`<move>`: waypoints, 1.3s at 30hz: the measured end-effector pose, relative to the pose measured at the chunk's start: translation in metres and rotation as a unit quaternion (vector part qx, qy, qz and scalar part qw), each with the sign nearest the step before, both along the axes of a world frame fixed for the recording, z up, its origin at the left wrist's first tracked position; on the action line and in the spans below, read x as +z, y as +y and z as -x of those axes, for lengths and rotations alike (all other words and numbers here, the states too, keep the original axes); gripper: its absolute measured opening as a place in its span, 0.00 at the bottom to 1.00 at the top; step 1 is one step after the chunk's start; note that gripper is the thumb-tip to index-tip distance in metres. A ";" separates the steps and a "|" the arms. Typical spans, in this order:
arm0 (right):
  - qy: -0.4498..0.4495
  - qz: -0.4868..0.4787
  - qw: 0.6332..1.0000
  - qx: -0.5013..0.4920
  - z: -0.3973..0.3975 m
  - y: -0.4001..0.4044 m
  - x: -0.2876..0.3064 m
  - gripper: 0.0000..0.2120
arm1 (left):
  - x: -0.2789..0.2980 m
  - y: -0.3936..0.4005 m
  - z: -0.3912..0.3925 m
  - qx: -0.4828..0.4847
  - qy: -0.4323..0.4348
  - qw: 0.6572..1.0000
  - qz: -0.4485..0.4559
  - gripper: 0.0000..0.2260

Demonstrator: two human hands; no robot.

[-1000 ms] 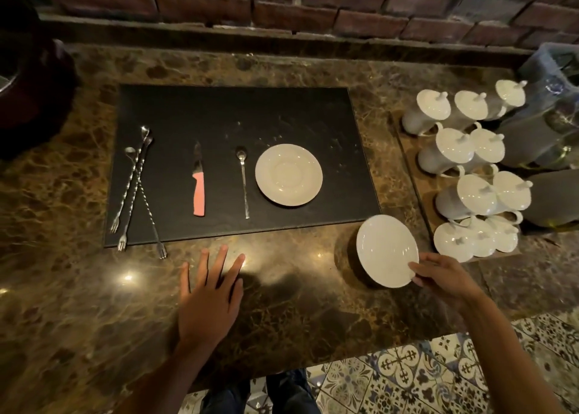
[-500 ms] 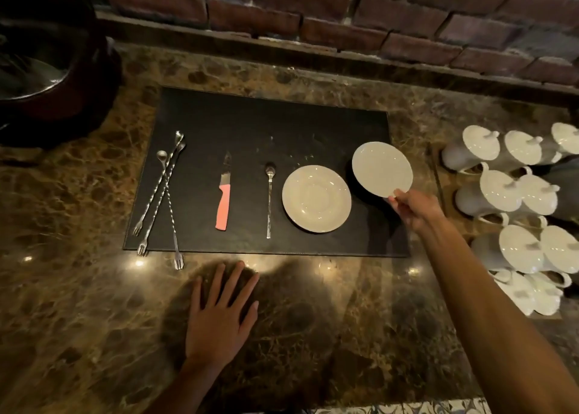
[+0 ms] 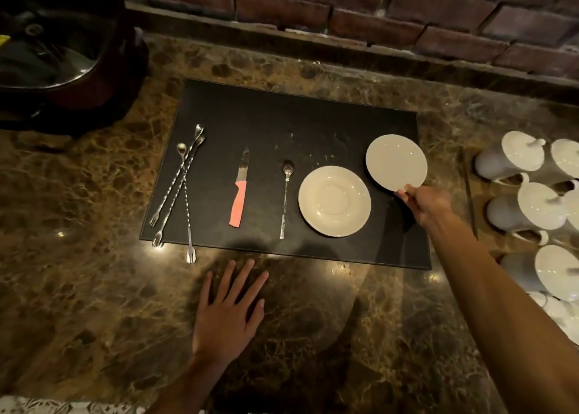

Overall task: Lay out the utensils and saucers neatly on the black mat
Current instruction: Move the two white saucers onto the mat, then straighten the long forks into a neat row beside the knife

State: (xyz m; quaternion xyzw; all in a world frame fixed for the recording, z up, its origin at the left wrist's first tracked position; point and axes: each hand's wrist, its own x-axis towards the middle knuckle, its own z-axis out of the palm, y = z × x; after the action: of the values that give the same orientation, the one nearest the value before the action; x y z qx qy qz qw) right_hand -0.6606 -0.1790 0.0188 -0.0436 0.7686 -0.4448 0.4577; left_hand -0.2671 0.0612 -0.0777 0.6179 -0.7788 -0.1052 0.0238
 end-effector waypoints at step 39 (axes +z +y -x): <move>0.062 0.102 0.926 0.357 -0.208 0.165 0.035 0.06 | 0.081 -0.042 -0.088 0.178 0.145 0.973 0.023 0.21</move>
State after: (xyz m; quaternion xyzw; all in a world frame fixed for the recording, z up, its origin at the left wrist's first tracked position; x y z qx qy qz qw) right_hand -0.4524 -0.0140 0.0533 -0.3892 0.6797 -0.3242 0.5305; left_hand -0.1790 0.0197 0.0034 0.7238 -0.6469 -0.1700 0.1694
